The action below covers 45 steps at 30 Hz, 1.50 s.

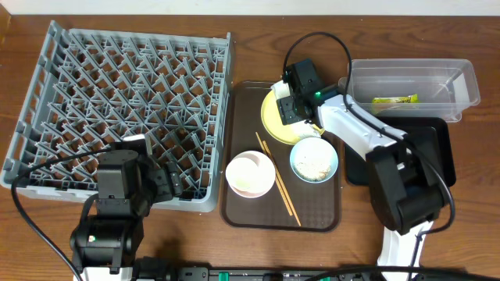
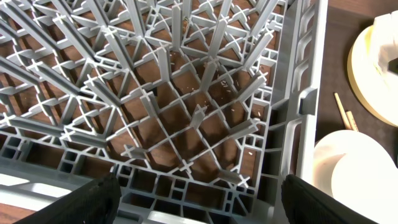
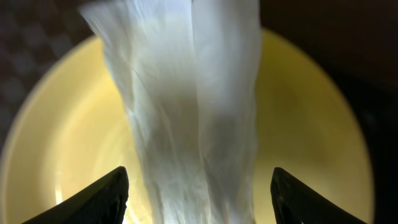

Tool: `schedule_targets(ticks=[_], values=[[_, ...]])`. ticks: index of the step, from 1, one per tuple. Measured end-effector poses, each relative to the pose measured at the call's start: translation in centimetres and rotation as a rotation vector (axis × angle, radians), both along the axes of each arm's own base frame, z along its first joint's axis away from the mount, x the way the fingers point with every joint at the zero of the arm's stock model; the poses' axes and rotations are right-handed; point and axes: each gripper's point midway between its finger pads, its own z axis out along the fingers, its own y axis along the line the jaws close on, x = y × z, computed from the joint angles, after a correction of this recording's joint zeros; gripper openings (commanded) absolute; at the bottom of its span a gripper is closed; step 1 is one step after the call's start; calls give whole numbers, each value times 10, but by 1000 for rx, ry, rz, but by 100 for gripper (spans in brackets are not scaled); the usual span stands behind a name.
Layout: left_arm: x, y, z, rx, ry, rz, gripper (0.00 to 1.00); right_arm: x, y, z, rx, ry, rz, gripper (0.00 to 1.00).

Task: Sort waste into correct bins and load items into the dishwasher
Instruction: 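Grasp the white napkin with the right gripper, drop it in the clear bin, then grasp the light-blue rice bowl with the right gripper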

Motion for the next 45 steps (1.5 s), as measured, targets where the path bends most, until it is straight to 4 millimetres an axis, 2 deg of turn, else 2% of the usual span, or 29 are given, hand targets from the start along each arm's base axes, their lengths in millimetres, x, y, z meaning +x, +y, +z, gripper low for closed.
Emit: schedule_targets(ticks=[4, 7, 10, 13, 15, 17, 20, 23, 25, 26, 28, 31, 33, 35, 38, 40, 41, 43, 45], values=[[0, 0, 0, 0, 0, 0, 86, -5, -1, -18, -13, 42, -1, 47], [0, 0, 0, 0, 0, 0, 86, -5, 0, -18, -8, 42, 0, 25], [0, 0, 0, 0, 0, 0, 86, -6, 0, -18, -2, 47, -2, 8], [0, 0, 0, 0, 0, 0, 86, -6, 0, -16, 4, 47, -13, 1], [0, 0, 0, 0, 0, 0, 86, -5, -1, -13, 15, 43, -29, 1], [0, 0, 0, 0, 0, 0, 86, 0, -4, 0, 38, 16, -56, 1], [0, 0, 0, 0, 0, 0, 86, 16, -15, 40, 102, -74, -125, 1], [0, 0, 0, 0, 0, 0, 86, 31, -47, 100, 182, -195, -276, 1], [0, 0, 0, 0, 0, 0, 86, 35, -84, 136, 231, -261, -432, 1], [0, 0, 0, 0, 0, 0, 86, 34, -104, 147, 252, -277, -520, 1], [0, 0, 0, 0, 0, 0, 86, 30, -140, 159, 288, -291, -688, 1], [0, 0, 0, 0, 0, 0, 86, 25, -189, 155, 341, -282, -937, 1], [0, 0, 0, 0, 0, 0, 86, 25, -211, 148, 364, -276, -1052, 5], [0, 0, 0, 0, 0, 0, 86, 28, -225, 143, 387, -283, -1126, 20], [0, 0, 0, 0, 0, 0, 86, 37, -238, 140, 431, -315, -1187, 52], [0, 0, 0, 0, 0, 0, 86, 48, -242, 143, 465, -353, -1191, 78], [0, 0, 0, 0, 0, 0, 86, 55, -243, 146, 477, -375, -1169, 85], [0, 0, 0, 0, 0, 0, 86, 62, -241, 152, 474, -398, -1092, 95], [0, 0, 0, 0, 0, 0, 86, 64, -237, 155, 451, -394, -1013, 99]])
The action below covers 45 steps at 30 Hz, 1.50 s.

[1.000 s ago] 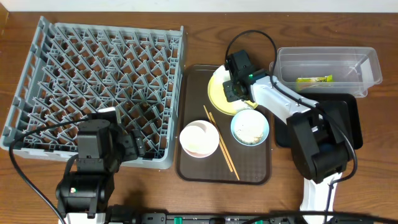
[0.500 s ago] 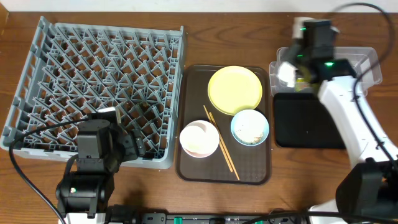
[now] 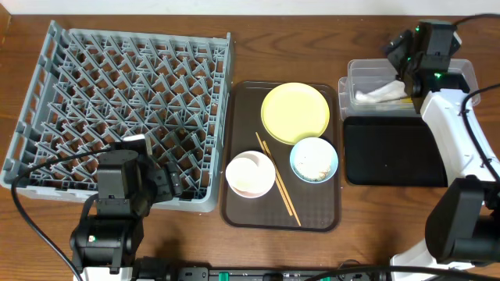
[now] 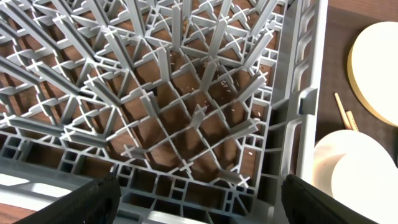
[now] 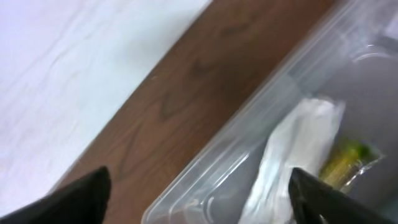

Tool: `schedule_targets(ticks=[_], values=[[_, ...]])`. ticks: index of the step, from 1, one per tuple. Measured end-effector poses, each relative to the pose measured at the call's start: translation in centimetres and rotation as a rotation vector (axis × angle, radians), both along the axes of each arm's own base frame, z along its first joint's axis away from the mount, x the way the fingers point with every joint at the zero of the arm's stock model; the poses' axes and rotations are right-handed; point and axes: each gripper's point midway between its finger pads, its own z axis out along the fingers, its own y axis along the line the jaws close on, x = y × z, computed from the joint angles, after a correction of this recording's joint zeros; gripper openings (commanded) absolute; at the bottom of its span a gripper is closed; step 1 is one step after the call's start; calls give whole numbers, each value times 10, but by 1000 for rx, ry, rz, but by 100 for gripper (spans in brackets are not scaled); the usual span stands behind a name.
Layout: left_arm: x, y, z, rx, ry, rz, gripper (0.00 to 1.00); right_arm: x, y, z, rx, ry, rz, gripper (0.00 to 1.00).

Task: Sort waste into correct bins and load items into the dishwasher
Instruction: 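Grasp the light-blue rice bowl with the right gripper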

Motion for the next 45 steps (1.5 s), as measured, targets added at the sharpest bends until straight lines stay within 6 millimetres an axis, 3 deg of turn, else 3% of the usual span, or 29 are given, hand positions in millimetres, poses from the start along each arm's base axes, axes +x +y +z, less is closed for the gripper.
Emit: schedule_targets(ticks=[4, 9, 11, 12, 13, 16, 19, 21, 23, 30, 35, 37, 41, 45], values=[[0, 0, 0, 0, 0, 0, 86, -11, 20, 0, -70, 58, 190, 99], [0, 0, 0, 0, 0, 0, 86, -52, 73, 16, -142, 132, 510, 98], [0, 0, 0, 0, -1, 0, 86, -77, 107, 26, -147, 145, 681, 88], [0, 0, 1, 0, -2, 0, 86, -82, 112, 26, -143, 152, 704, 83], [0, 0, 0, 0, -1, 0, 86, -99, 131, 22, -131, 189, 796, 80], [0, 0, 1, 0, -2, 0, 86, -130, 162, 6, -119, 291, 925, 74], [0, 0, 1, 0, -2, 0, 86, -153, 193, -7, -143, 361, 1037, 67], [0, 0, 1, 0, -2, 0, 86, -167, 211, -20, -170, 418, 1100, 56], [0, 0, 1, 0, -2, 0, 86, -175, 223, -34, -199, 471, 1144, 55], [0, 0, 1, 0, -2, 0, 86, -192, 243, -88, -259, 656, 1159, 54], [0, 0, 1, 0, -1, 0, 86, -204, 253, -123, -264, 770, 1147, 49], [0, 0, 1, 0, -2, 0, 86, -209, 257, -134, -263, 806, 1140, 44], [0, 0, 1, 0, -1, 0, 86, -215, 258, -153, -249, 870, 1093, 20], [0, 0, 0, 0, 0, 0, 86, -216, 254, -162, -246, 902, 1044, 18]])
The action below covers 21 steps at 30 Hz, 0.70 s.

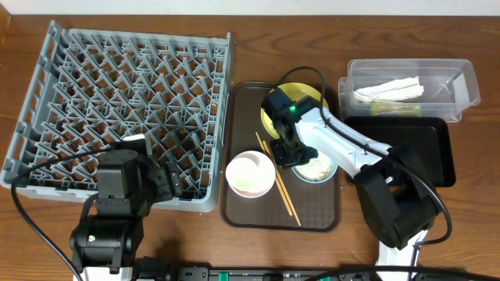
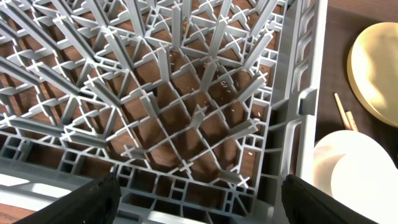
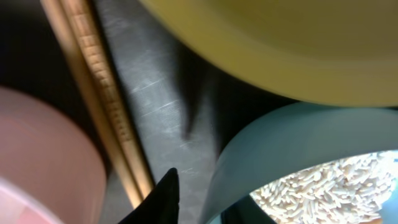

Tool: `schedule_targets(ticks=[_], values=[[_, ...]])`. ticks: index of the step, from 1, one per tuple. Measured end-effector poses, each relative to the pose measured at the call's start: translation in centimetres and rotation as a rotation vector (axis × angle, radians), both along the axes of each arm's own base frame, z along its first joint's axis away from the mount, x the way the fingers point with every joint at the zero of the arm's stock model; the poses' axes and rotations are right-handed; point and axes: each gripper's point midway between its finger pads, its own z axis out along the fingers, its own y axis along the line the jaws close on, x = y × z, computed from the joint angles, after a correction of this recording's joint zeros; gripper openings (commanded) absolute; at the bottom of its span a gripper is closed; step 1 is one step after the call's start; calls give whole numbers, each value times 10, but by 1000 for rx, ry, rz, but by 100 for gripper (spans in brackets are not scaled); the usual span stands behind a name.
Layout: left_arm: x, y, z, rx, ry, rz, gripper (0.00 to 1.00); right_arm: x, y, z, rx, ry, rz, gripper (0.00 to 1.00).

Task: Sort waste into correct bins and load items into the dishwasher
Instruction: 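Grasp the light-blue rice bowl with the right gripper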

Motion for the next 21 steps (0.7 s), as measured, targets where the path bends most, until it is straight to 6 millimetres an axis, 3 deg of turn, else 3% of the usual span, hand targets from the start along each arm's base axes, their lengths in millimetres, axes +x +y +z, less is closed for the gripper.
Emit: schedule_targets(ticks=[3, 11, 14, 21], values=[[0, 0, 0, 0, 0, 0, 86, 2, -2, 0, -15, -13, -21, 1], [0, 0, 0, 0, 1, 0, 86, 9, -7, 18, -11, -64, -57, 1], [0, 0, 0, 0, 1, 0, 86, 17, -11, 37, 23, -113, -80, 1], [0, 0, 0, 0, 1, 0, 86, 35, -35, 111, 151, -276, -162, 1]])
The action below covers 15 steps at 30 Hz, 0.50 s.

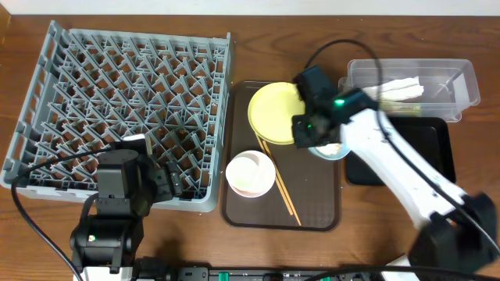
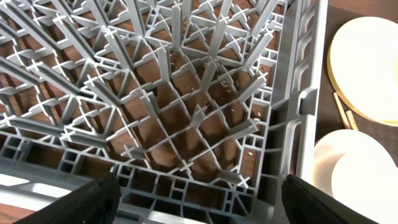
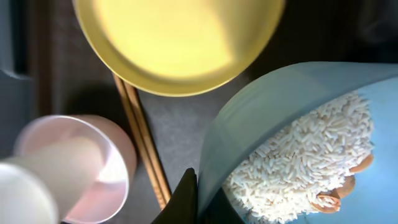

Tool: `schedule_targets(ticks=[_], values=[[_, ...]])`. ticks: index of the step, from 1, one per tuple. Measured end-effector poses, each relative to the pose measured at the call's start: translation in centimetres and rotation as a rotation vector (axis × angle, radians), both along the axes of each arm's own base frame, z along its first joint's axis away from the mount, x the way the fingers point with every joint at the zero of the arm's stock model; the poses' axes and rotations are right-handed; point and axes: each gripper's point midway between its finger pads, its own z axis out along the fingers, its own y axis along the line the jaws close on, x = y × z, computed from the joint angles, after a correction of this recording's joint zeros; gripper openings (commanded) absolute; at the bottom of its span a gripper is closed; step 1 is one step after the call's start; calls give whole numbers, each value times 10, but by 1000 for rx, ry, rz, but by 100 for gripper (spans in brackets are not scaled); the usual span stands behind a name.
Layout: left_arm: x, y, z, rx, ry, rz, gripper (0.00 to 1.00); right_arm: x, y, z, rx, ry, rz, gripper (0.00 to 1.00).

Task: Sort waste into correct bins and load items into the dishwasher
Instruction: 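Grasp the light-blue rice bowl with the right gripper, then tip the blue bowl over the black tray to dump the rice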

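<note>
My right gripper is shut on the left rim of the light-blue bowl, which holds rice and a few brown scraps. The bowl appears lifted a little over the right edge of the brown tray. On the tray lie the yellow plate, a pair of chopsticks and a pink-white cup. The grey dish rack fills the left side. My left gripper hangs open over the rack's near right corner, with nothing between its fingers.
A clear plastic bin at the back right holds a white napkin and a green wrapper. A black tray lies in front of it. The right arm reaches across this black tray.
The right gripper, then at the blue bowl's rim on the tray, now holds the bowl up and further right. The yellow plate has shifted left. The left arm has not moved.
My right gripper first held a white napkin over the yellow plate. Then it was above the clear bin, with the napkin lying inside. After that it was down at the blue bowl's rim, and now it holds the bowl raised.
</note>
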Motion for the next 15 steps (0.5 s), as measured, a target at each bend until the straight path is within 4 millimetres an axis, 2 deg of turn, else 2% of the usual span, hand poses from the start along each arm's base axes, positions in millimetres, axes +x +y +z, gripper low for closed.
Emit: schedule_targets(ticks=[4, 10, 15], values=[[0, 0, 0, 0, 0, 0, 86, 11, -26, 19, 71, -27, -63, 1], [0, 0, 0, 0, 0, 0, 86, 26, -64, 22, 222, 7, -120, 1], [0, 0, 0, 0, 0, 0, 86, 26, -88, 19, 385, 32, -137, 1]])
